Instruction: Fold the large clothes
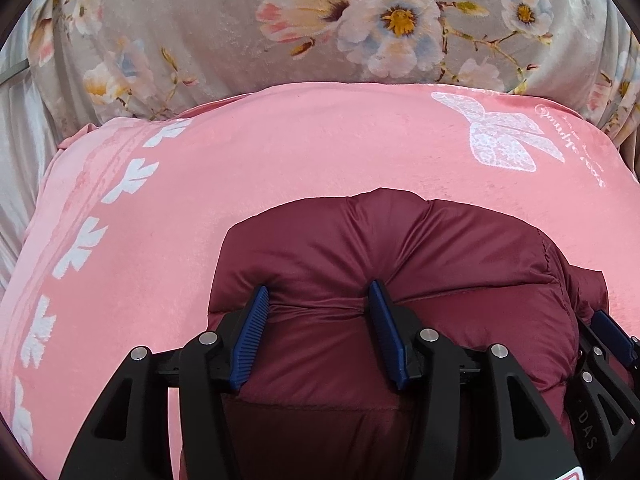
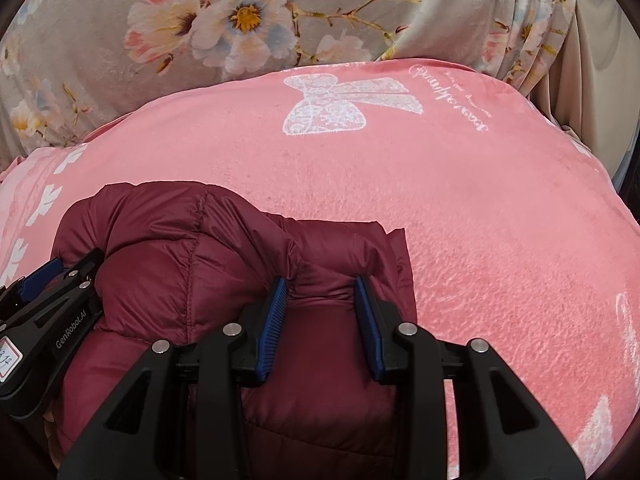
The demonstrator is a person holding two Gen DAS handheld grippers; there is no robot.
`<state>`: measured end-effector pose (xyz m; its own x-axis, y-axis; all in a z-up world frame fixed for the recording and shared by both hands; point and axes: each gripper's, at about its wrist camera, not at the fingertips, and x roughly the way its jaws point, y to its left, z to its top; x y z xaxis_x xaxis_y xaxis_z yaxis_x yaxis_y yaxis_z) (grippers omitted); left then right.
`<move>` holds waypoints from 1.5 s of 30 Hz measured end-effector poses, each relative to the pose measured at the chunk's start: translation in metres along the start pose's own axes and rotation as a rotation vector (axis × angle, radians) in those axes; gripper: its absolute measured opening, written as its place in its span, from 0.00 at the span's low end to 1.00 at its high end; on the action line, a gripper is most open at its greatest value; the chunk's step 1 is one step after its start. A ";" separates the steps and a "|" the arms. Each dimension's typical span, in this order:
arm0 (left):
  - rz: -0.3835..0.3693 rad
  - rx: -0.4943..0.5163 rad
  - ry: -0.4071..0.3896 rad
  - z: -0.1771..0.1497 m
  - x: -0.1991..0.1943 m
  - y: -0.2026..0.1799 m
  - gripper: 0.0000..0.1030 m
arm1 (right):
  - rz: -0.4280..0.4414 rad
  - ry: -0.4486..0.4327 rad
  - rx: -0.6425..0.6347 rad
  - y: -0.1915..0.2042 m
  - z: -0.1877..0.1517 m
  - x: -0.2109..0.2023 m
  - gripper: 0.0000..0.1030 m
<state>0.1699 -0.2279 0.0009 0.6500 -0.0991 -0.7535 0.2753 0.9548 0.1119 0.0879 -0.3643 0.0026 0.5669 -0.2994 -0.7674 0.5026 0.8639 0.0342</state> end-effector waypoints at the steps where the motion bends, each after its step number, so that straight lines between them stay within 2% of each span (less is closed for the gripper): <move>1: 0.002 0.001 -0.001 0.000 0.000 0.000 0.48 | 0.001 0.000 0.000 0.000 0.000 0.000 0.33; 7: 0.013 0.007 -0.002 0.000 0.001 -0.002 0.48 | 0.024 0.000 0.022 -0.005 0.000 0.002 0.33; 10: -0.014 -0.011 0.008 0.001 -0.001 0.003 0.51 | 0.099 0.017 0.088 -0.021 0.002 -0.009 0.34; 11: -0.049 -0.033 0.027 0.002 -0.004 0.011 0.56 | 0.125 0.019 0.122 -0.028 0.002 -0.020 0.38; 12: -0.075 -0.050 0.043 0.002 -0.008 0.018 0.59 | 0.142 0.014 0.151 -0.035 0.000 -0.031 0.50; 14: -0.137 -0.090 0.085 0.000 -0.024 0.035 0.59 | 0.152 0.006 0.187 -0.049 -0.004 -0.053 0.65; 17: -0.168 -0.105 0.106 -0.005 -0.046 0.050 0.59 | 0.157 0.063 0.182 -0.059 -0.014 -0.065 0.65; 19: -0.170 -0.093 0.117 -0.011 -0.057 0.051 0.59 | 0.223 0.123 0.205 -0.061 -0.023 -0.060 0.65; 20: -0.170 -0.083 0.129 -0.015 -0.060 0.049 0.59 | 0.251 0.139 0.218 -0.060 -0.027 -0.057 0.61; 21: -0.179 -0.081 0.146 -0.019 -0.061 0.046 0.59 | 0.265 0.142 0.219 -0.059 -0.030 -0.055 0.48; 23: -0.185 -0.076 0.157 -0.028 -0.063 0.042 0.60 | 0.281 0.133 0.202 -0.052 -0.034 -0.057 0.31; 24: -0.172 -0.066 0.151 -0.029 -0.064 0.041 0.60 | 0.236 0.108 0.163 -0.044 -0.034 -0.061 0.25; 26: -0.149 -0.037 0.143 -0.034 -0.063 0.036 0.60 | 0.187 0.085 0.114 -0.037 -0.036 -0.065 0.21; 36: -0.098 0.031 0.117 -0.043 -0.050 0.021 0.64 | 0.112 0.077 0.074 -0.029 -0.049 -0.045 0.22; 45: -0.065 0.058 0.082 -0.047 -0.046 0.014 0.64 | 0.125 0.054 0.082 -0.032 -0.056 -0.041 0.24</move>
<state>0.1103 -0.1962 0.0068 0.5702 -0.1345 -0.8105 0.3566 0.9293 0.0966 0.0120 -0.3570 -0.0027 0.5939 -0.1674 -0.7870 0.4832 0.8563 0.1825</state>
